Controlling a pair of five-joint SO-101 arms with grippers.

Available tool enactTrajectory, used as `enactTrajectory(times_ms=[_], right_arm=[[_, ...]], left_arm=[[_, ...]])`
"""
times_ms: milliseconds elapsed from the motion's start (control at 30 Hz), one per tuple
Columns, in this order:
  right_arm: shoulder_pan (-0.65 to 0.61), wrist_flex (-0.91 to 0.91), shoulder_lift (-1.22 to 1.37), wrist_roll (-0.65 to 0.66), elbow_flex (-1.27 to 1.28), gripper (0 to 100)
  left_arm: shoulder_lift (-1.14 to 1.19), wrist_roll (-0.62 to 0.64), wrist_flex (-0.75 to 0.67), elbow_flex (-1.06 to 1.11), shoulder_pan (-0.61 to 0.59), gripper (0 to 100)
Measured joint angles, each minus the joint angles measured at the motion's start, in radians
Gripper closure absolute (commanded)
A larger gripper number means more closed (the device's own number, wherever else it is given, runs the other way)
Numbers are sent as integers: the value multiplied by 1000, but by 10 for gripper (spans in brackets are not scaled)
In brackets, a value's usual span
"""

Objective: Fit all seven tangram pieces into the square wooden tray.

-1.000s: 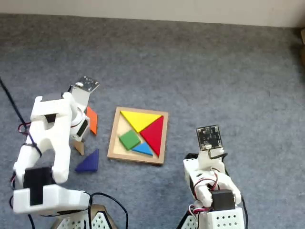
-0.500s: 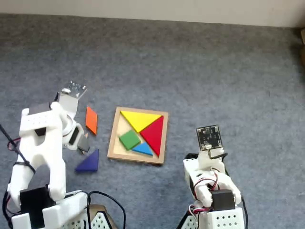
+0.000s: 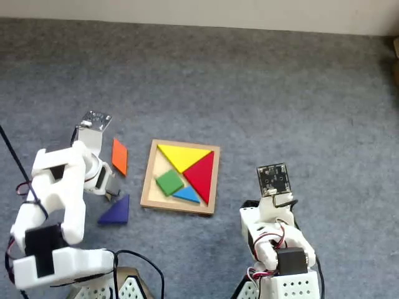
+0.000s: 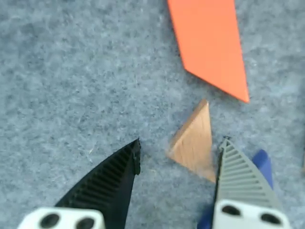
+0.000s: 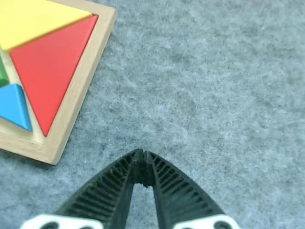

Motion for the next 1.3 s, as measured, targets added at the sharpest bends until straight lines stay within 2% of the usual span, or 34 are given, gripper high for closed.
enactTrajectory(times_ms=[133, 500, 767, 1000, 1300], right_arm=[[0, 0, 0, 0, 0, 993], [0, 0, 0, 0, 0, 993], [0, 0, 0, 0, 0, 993], [0, 0, 0, 0, 0, 993], [0, 0, 0, 0, 0, 993]], left_arm=[[66, 2, 52, -66, 5, 847], [86, 2, 66, -83, 55, 854], [14, -14, 155, -103, 94, 854], [-169, -218, 216, -103, 164, 854], [-190, -519, 218, -103, 311, 852]])
